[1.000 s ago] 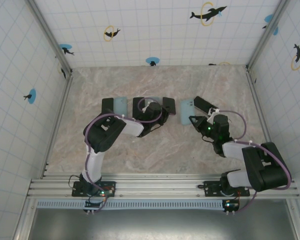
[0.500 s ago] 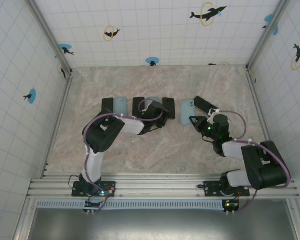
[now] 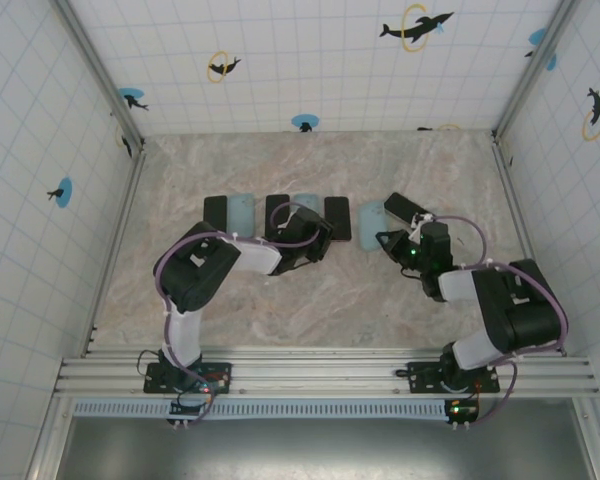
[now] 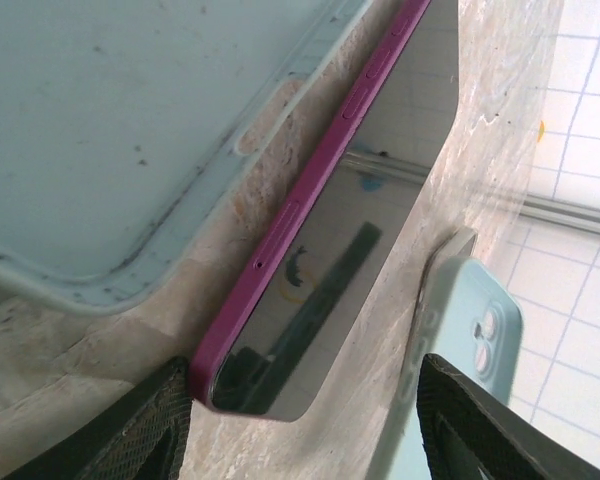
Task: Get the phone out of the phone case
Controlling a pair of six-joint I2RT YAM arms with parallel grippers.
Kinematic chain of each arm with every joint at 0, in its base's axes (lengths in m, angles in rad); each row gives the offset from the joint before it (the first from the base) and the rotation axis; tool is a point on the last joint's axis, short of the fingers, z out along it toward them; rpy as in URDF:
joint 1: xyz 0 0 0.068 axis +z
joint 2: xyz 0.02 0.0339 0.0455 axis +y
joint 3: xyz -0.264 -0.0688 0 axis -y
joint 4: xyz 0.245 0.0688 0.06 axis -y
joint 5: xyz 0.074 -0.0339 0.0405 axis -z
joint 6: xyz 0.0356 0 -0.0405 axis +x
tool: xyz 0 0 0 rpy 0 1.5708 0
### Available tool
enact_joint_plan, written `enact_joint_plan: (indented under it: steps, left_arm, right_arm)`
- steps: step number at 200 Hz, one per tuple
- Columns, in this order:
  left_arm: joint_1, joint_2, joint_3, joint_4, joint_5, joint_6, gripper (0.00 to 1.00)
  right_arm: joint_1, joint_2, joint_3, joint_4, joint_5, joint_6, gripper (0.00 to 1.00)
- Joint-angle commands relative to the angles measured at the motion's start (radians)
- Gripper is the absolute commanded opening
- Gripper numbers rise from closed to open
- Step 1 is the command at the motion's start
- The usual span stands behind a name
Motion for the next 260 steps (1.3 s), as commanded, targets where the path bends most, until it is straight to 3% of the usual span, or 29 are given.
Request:
enact_joint_plan:
  steps: [1,92,198,260]
  left_arm:
    - [0.013,-0.022,-0.025,-0.039,0.001,0.012,0.62]
    - [0.045,0.034,-0.007,-0.009,0.047,0.033,0.62]
    - [0.061,0.02,0.055,-0.027,0.059,0.06,0.62]
    - [0.06,-0.051,0.072,-0.045,0.048,0.102,0.62]
  right_arm:
    - [-0.008,0.047,0.058,0.043,0.01,-0.036,0.06]
    - [-0.007,0.223,0.158,0.106,-0.012,-0.035,0.08]
    - [-0.001,0.306,0.246,0.068,0.01,-0.069,0.15]
    - [0.002,0.254,0.293,-0.103,0.02,-0.211,0.36]
